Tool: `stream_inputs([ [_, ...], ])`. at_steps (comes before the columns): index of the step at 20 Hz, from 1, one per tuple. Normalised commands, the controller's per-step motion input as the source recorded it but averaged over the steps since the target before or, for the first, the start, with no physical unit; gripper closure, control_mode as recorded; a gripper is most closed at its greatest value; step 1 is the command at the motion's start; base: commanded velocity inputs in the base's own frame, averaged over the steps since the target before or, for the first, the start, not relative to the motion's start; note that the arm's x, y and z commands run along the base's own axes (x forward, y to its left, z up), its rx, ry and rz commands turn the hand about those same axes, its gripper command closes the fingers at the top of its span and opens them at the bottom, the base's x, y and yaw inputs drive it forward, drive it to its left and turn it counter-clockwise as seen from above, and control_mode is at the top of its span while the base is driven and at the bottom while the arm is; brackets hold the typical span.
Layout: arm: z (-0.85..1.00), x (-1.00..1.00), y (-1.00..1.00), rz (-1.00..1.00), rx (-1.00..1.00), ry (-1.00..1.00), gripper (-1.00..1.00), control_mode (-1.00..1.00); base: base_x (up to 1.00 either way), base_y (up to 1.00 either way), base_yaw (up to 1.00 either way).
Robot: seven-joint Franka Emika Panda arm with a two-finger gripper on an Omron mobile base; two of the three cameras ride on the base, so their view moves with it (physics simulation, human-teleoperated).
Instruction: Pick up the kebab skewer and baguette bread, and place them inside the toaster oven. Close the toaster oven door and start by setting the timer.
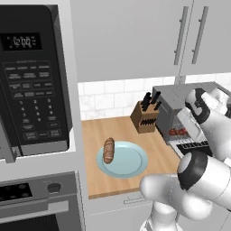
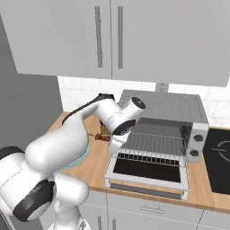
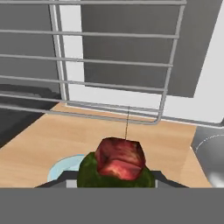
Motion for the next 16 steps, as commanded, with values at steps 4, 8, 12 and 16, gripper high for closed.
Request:
stream_inputs([
  [4, 0.0, 0.0, -0.32, -0.19, -0.19, -0.09, 1.0, -1.0, 0.0, 0.0, 0.0],
  [8, 0.0, 0.0, -0.71, -0.14, -0.07, -0.01, 1.0, -1.0, 0.0, 0.0, 0.0],
  [12, 0.0, 0.09, -0.89, -0.03, -0.01, 0.01, 1.0, -1.0, 0.0, 0.0, 0.0],
  [16, 0.01, 0.46, -0.76, 0.06, 0.01, 0.02, 1.0, -1.0, 0.0, 0.0, 0.0],
])
